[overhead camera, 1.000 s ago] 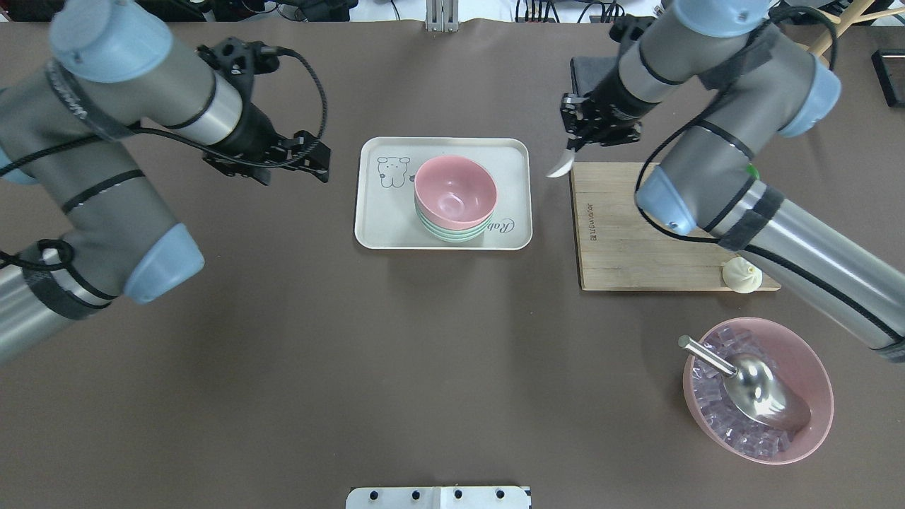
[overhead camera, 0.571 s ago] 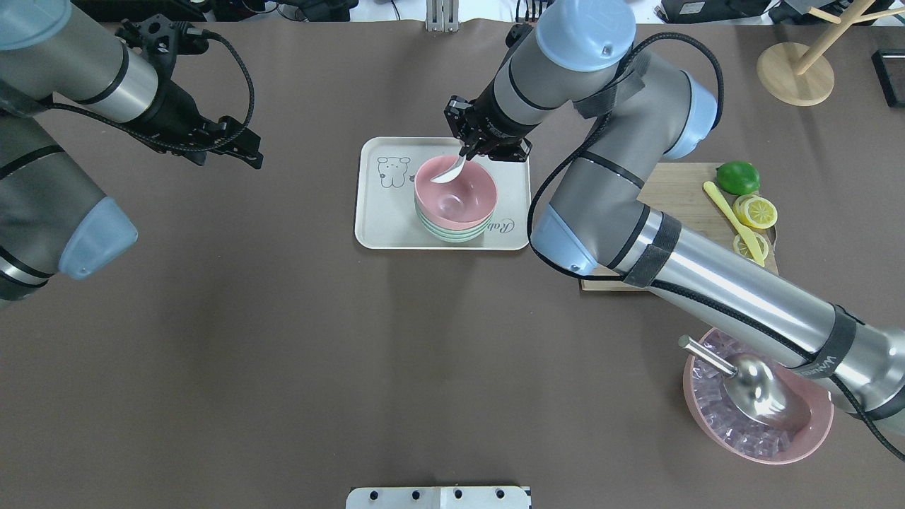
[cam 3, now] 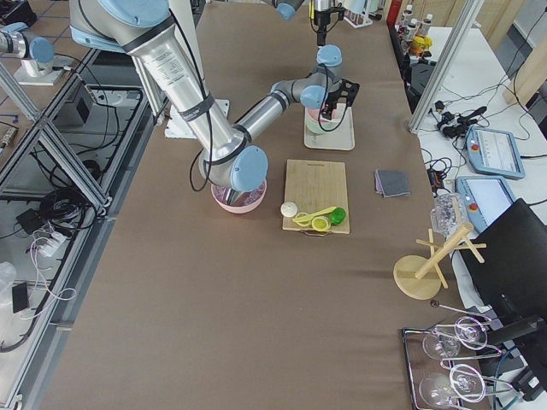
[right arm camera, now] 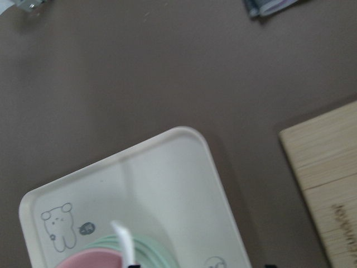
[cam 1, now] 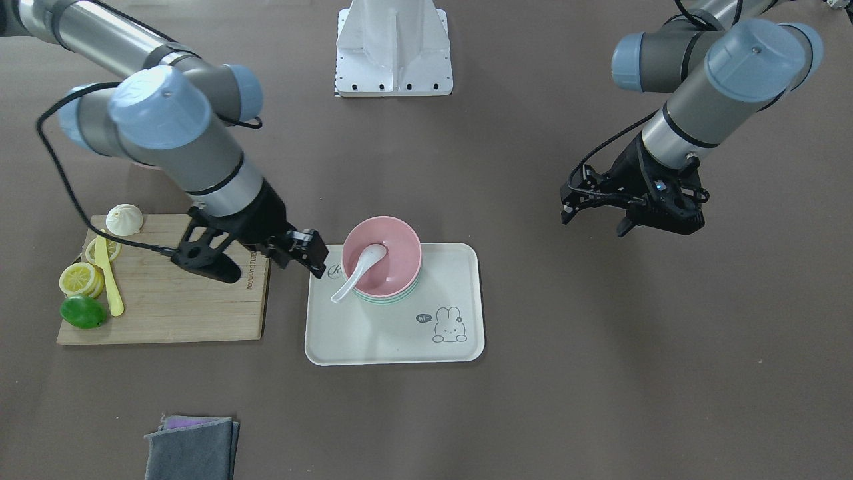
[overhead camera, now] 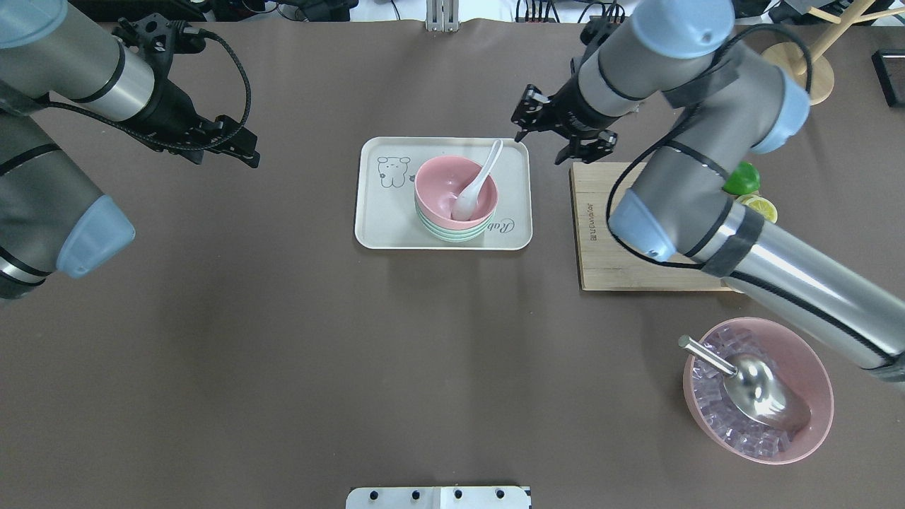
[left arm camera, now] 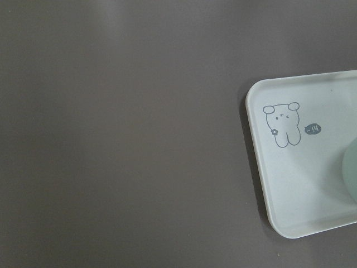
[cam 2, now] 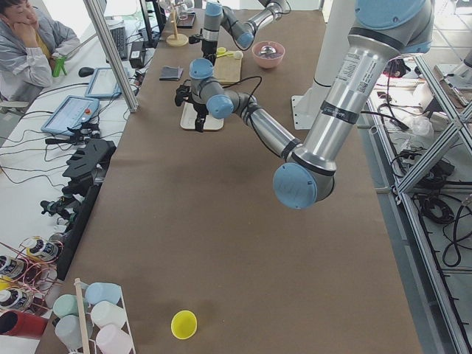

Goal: Stack pink bowl on green and place spoon
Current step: 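Open the right gripper to drop the spoon and withdraw both arms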

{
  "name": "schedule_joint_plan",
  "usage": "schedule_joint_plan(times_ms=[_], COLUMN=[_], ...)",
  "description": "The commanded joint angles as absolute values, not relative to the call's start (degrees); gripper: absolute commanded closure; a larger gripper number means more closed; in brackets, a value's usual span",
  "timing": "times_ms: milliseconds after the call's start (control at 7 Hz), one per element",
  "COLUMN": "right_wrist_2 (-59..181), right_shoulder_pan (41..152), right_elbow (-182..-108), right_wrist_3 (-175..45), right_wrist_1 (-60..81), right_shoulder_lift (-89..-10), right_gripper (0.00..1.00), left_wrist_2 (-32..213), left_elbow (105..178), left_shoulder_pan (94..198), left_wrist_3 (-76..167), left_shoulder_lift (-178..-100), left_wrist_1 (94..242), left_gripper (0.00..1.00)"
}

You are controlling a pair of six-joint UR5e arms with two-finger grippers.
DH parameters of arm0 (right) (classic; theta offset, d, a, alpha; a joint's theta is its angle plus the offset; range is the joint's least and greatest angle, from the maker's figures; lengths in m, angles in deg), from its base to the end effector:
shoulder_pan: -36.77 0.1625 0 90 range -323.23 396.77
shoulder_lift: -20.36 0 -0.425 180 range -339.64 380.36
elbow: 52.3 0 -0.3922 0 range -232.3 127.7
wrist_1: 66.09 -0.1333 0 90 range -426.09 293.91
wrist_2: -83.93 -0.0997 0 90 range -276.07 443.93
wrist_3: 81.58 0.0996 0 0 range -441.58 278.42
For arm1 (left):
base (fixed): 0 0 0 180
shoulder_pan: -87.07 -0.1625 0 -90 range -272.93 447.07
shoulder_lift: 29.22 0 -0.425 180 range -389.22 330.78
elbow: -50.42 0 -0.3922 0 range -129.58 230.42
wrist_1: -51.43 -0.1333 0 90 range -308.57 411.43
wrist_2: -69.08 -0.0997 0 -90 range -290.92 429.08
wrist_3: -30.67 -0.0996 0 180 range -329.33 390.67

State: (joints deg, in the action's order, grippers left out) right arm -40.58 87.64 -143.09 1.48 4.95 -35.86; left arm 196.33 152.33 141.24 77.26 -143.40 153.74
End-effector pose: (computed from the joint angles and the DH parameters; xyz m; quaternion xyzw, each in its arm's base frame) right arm -0.3724 -0.5795 0.2618 -0.0240 -0.5045 0.1951 0.8407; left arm 0.3017 -0.5426 0.2973 0.1003 0.4751 0.0493 0.8728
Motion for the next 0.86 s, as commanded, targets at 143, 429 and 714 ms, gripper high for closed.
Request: schedule_joint_plan(times_ms=[143,429,714], right_wrist_2=[-51.2,-53.8,-54.1], right_shoulder_pan=[107.6,120.6,124.7], right_elbow=[-143.5,-133.7,-129.9], right_wrist_3=[-38.2,-66.9,-79.4], right_wrist_1=[5.2,5.5,6.0], right_shoulder_lift=[-55.1,-59.2,-59.4], right_gripper=[0.0,0.0,0.0], left_wrist_2=[196.5,198.2,198.1], left_elbow=[152.4,151.7,148.4], left_shoulder_pan=[148.5,159.0,162.8], left_wrist_3=[57.5,39.0,32.5], left_shoulder_lift=[-134.2,-126.2,-120.2], left_wrist_1=[153.8,154.0,154.4], left_gripper=[0.03,0.03,0.02])
